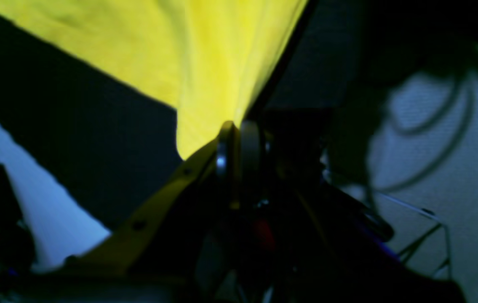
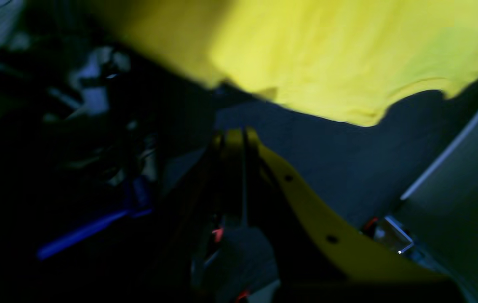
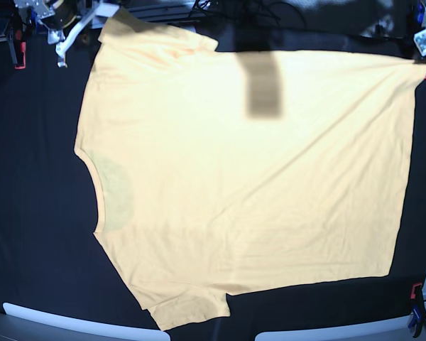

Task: Layout the t-shirt on the table in an organized manner, then fold the t-shirt properly
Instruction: 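Drag the shirt with both grippers to straighten it on the table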

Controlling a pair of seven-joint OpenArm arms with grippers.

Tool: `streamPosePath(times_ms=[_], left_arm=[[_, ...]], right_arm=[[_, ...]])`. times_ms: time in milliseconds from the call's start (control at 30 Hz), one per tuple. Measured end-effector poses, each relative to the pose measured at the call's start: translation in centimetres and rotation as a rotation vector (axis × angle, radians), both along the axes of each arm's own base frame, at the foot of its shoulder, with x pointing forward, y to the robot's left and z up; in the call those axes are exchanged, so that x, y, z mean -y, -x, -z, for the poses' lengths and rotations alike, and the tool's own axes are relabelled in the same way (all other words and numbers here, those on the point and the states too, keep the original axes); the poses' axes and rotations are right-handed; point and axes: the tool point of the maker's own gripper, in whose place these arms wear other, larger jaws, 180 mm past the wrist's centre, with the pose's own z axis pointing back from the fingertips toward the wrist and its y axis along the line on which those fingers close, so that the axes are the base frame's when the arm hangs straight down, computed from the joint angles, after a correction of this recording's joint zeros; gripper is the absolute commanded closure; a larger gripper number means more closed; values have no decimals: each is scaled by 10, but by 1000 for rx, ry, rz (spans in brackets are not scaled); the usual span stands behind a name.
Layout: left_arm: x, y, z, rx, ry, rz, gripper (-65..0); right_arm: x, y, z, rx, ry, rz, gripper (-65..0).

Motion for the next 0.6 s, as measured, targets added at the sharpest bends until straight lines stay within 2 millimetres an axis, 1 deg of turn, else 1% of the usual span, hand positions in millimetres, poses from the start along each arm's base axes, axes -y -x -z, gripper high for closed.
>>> streamPosePath(times_ms=[33, 67, 133, 167, 200, 233, 367, 467, 600], left_arm=[[-1, 0, 0, 0, -2, -1, 0], [-1, 0, -1, 1, -2, -2, 0], [-1, 0, 0, -1, -1, -2, 0], [-1, 0, 0, 0, -1, -3, 0], [0, 0, 0, 1, 1, -5, 0], [0, 1, 1, 1, 4, -11, 0], [3, 4, 3, 0, 15, -24, 0], [3, 4, 3, 1, 14, -24, 0], [3, 4, 3, 1, 15, -24, 0]], right_arm=[[0, 0, 0, 0, 3, 0, 0], [1, 2, 2, -18, 14, -11, -16], [0, 13, 9, -86, 12, -16, -168], [-1, 17, 11, -109, 4, -13, -227], [-2, 19, 12, -120, -6, -6, -261], [-3, 21, 13, -133, -17, -4, -267], [-18, 24, 15, -156, -104, -28, -266], [-16, 25, 18, -162, -101, -30, -265], [-18, 14, 24, -139, -125, -34, -265]])
